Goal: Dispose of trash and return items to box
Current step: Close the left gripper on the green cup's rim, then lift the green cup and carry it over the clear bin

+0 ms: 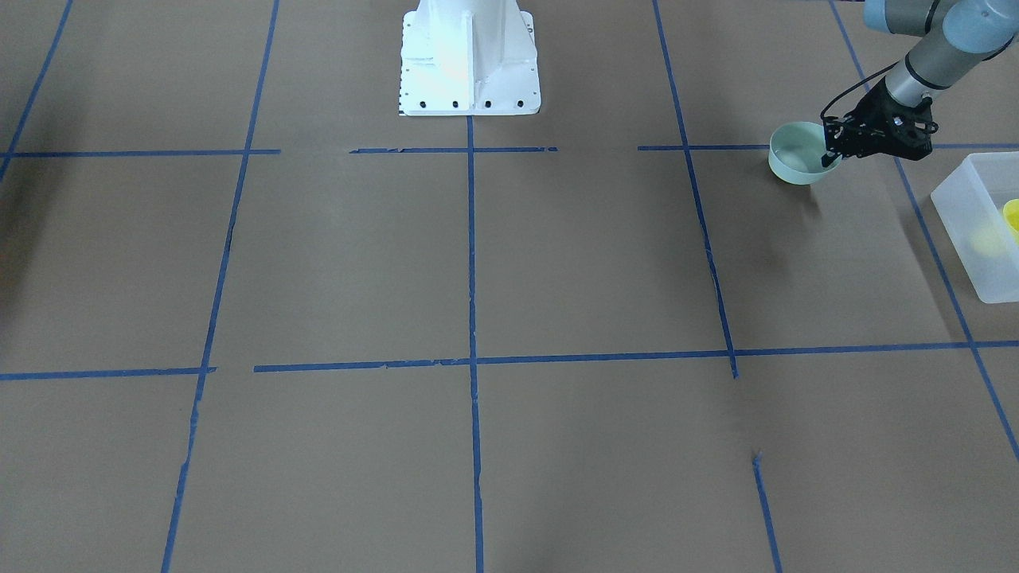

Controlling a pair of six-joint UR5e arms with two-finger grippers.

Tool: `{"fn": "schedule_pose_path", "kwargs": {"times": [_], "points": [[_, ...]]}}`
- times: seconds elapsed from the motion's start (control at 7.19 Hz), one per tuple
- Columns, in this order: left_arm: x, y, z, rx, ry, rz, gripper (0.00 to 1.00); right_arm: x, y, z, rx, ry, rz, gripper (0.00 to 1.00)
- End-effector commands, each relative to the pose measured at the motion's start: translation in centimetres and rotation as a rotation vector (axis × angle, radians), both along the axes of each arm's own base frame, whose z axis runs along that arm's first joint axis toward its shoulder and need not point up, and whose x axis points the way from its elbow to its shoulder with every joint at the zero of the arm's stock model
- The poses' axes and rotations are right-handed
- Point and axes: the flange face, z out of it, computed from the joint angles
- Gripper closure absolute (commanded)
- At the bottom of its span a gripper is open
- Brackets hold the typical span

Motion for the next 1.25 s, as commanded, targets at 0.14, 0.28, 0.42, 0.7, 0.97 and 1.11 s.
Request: {"fn": "schedule_pose_path", "kwargs": {"times": [0.14,0.28,0.42,0.7,0.97,1.11], "points": [[-8.3,-1.7,-3.6,0.083,0.176,0.001,1.00,-0.1,0.0,0.0,0.001,0.000,-0.001,0.00],[-11.1,-2.3,-1.4,0.176,0.148,-0.007,1.00,-0.1,0.0,0.0,0.001,0.000,-0.001,0.00],[-12.8,-2.5,1.1,0.213,0.119,-0.008,1.00,-0.1,0.0,0.1,-0.003,0.000,-0.003,0.00],[-17.3,-3.1,6.9,0.318,0.021,0.008,1.00,-0.4,0.0,0.2,-0.006,0.001,-0.009,0.00],[-25.9,-9.7,8.9,0.391,-0.230,0.023,1.00,-0.5,0.0,0.2,-0.006,0.002,-0.010,0.00],[-29.7,-14.1,7.2,0.401,-0.293,0.046,1.00,-0.6,0.0,0.2,-0.006,0.002,-0.012,0.00]]}}
